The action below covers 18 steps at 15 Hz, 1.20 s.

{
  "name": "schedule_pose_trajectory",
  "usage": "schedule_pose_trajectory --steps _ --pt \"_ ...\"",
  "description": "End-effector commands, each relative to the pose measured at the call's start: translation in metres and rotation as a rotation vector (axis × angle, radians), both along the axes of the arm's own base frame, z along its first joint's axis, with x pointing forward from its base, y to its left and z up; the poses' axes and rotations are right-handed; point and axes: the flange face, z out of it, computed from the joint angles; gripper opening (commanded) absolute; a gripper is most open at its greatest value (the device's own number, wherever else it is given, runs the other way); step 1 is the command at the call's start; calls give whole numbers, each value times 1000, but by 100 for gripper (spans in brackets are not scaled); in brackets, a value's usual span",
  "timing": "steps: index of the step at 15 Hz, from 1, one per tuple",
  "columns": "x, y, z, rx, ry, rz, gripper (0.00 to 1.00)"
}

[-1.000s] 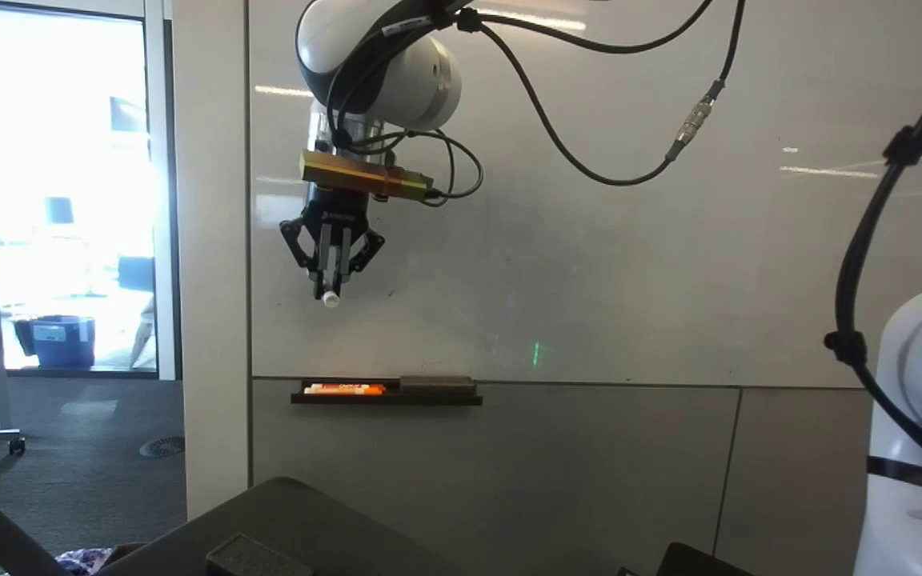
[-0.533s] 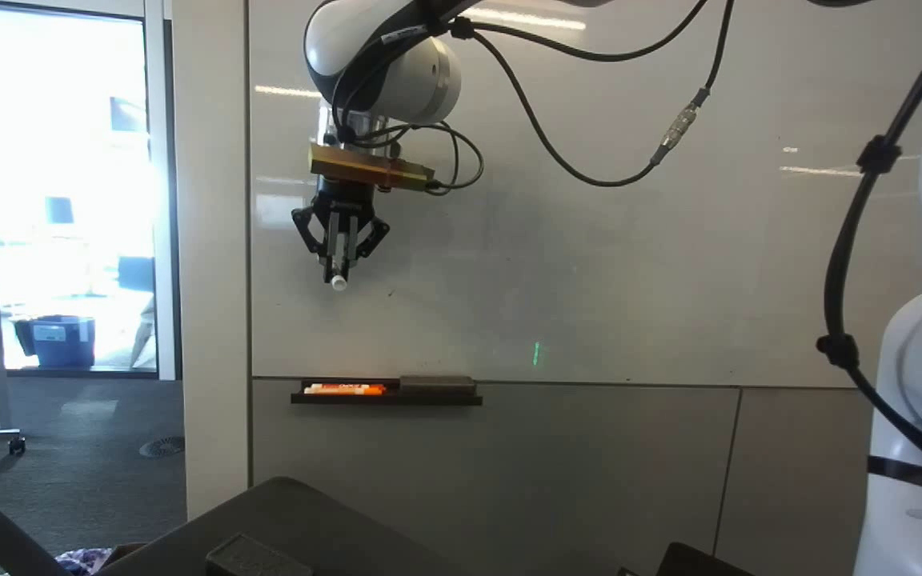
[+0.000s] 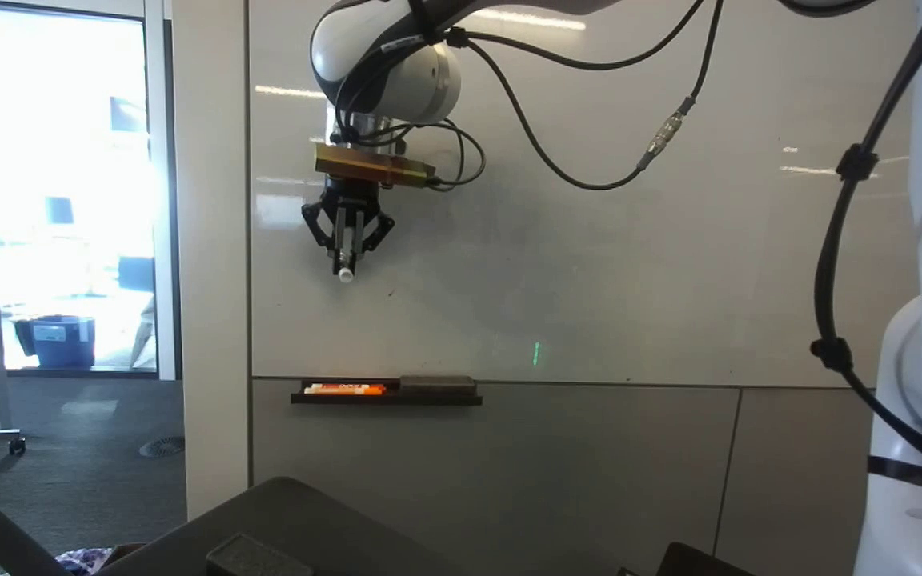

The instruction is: Lift the white board eraser from the chair, use it to erase the white board, put it back on the chair and the get the marker from the chair us it to draw on the white board

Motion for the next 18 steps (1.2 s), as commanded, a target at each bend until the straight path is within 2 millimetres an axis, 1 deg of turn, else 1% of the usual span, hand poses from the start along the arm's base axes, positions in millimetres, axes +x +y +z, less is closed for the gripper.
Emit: schedule_pose_trajectory --steps 1,6,9,12,15,18 --pt "-5 -9 16 -11 -23 -59 9" --pt "-21 -26 13 -3 -16 -145 9" --pt "-24 -36 -3 8 10 -171 9" --pt "-20 -38 -27 10 40 -163 9" --pt "-11 -27 -44 9 52 -134 9" --pt "-3 -2 -52 -5 48 -82 9"
